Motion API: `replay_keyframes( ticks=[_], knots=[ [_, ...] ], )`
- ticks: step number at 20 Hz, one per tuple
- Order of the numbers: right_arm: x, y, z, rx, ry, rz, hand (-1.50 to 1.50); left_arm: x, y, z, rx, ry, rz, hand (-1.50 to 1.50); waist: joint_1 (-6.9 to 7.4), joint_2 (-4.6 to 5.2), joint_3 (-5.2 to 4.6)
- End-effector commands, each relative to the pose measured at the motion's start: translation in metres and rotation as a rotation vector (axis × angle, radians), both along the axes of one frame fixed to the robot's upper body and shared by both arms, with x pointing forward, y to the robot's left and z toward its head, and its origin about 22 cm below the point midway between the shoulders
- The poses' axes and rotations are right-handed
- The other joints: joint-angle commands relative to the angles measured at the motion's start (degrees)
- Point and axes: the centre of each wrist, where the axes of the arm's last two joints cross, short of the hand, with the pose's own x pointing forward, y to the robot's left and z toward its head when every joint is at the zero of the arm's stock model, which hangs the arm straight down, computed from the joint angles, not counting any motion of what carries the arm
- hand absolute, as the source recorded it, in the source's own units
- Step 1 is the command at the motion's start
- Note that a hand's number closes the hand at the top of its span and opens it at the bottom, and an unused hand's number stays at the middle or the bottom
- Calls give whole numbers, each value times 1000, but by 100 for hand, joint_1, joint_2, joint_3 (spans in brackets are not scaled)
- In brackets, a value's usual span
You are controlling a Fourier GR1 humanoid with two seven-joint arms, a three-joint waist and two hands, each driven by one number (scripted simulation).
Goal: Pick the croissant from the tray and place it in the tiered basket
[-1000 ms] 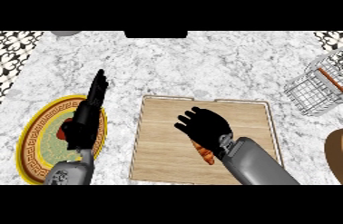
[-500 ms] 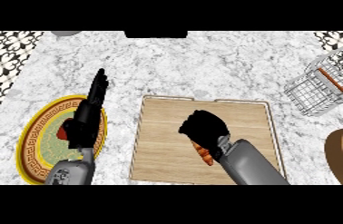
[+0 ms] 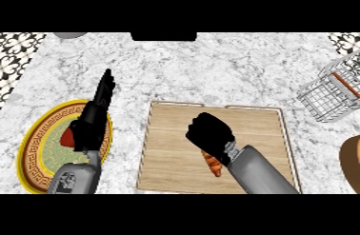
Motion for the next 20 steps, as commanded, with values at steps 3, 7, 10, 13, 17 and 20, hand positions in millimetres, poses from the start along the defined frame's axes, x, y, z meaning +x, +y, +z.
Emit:
replay_keyframes(
  ticks=[3, 7, 10, 13, 17, 20],
  knots=[
    [-12, -122, -12, -85, -31, -238, 150, -12, 8, 0, -6, -7, 48, 0, -234, -5, 31],
    [-32, -230, -9, -111, -72, -469, 150, -12, 27, -9, 4, 2, 106, 0, -537, 4, 33],
    [-57, -287, -1, -47, -142, -547, 150, -21, 13, -8, -12, 5, 48, 0, -319, 11, 36],
    [-73, -311, 30, 20, -234, -583, 150, -19, 9, 4, -1, -25, 55, 0, -236, 5, 29],
    [-91, -323, 70, 131, -308, -644, 150, -19, 26, -5, -10, 1, 32, 0, -231, 8, 18],
    [-95, -337, 119, 202, -363, -662, 150, -20, -1, -4, -3, 8, 36, 0, -238, 4, 19]
  ],
)
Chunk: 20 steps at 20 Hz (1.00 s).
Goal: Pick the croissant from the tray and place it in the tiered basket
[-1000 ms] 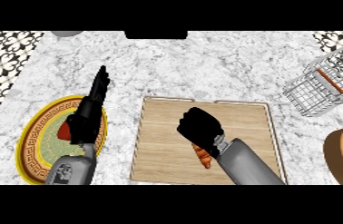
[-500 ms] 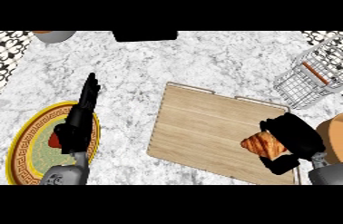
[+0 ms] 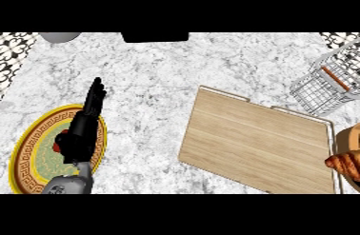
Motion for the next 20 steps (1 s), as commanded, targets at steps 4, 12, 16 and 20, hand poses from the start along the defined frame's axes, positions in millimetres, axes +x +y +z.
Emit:
replay_keyframes(
  ticks=[4, 12, 16, 20],
  knots=[
    [-23, -24, 110, 128, -155, -37, 150, 2, -3, 5, 13, 0, -8, 0, 56, 4, -4],
    [-44, -36, 192, 235, -172, -108, 150, 14, -19, 9, 12, -1, -30, 0, 160, 37, 0],
    [-23, -48, 212, 425, -127, -111, 150, 8, -11, 8, 2, -15, -47, 0, 300, 49, -5],
    [-9, -41, 221, 472, -135, -121, 150, 15, -24, 14, -9, -17, -54, 0, 266, 51, 2]
  ],
)
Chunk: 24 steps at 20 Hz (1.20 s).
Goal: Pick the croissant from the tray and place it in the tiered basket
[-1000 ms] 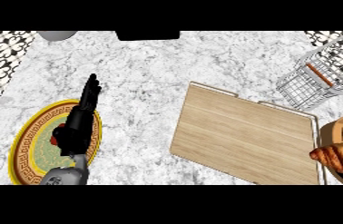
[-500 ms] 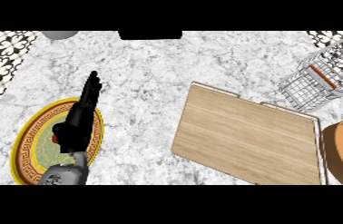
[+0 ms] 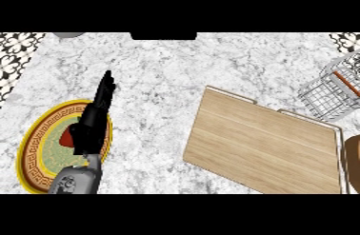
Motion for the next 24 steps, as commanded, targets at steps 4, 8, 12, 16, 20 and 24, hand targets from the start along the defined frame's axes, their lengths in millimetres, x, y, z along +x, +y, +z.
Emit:
replay_keyframes(
  ticks=[4, 8, 12, 16, 20, 24],
  knots=[
    [48, 14, 7, 32, -3, -29, 150, 5, -2, 10, -11, -22, -3, 0, 63, 16, 5],
    [75, 23, -11, -21, -47, -70, 150, 4, -6, 11, 8, -8, -14, 0, 86, 22, 7],
    [94, -10, -21, -58, -47, -92, 150, 11, -6, 0, -3, 1, -14, 0, 97, 37, 9],
    [117, -6, -18, -91, -56, -108, 150, 23, 5, 7, 10, 5, -33, 0, 93, 36, 7],
    [123, -22, -39, -109, -39, -94, 150, 17, -2, -11, 14, -4, -27, 0, 45, 26, 7],
    [144, -25, -78, 181, 77, -216, -150, 9, -8, 4, 1, -6, -30, 0, 136, 44, 12]
  ],
)
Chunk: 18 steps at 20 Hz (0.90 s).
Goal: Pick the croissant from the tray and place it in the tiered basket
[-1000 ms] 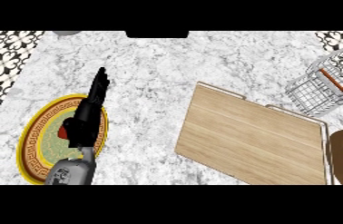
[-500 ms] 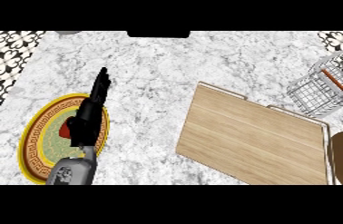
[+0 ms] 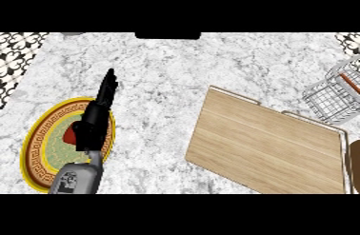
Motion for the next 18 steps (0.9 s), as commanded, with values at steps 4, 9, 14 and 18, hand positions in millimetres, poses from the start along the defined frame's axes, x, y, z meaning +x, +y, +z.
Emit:
replay_keyframes(
  ticks=[4, 9, 14, 18],
  knots=[
    [22, -8, -21, 247, 64, 25, -150, 0, -12, 18, -1, -3, 12, 0, -30, -16, 4],
    [12, -37, 0, 450, -42, -10, -150, -14, -3, -7, -12, 4, -1, 0, -44, -10, 3],
    [-18, -77, 12, 572, -149, -190, -150, -13, 0, 7, -3, -4, 7, 0, -42, -13, 7],
    [-58, -117, 5, 693, -168, -295, -150, -14, -1, 5, -18, 3, -13, 0, -2, 25, 23]
  ],
)
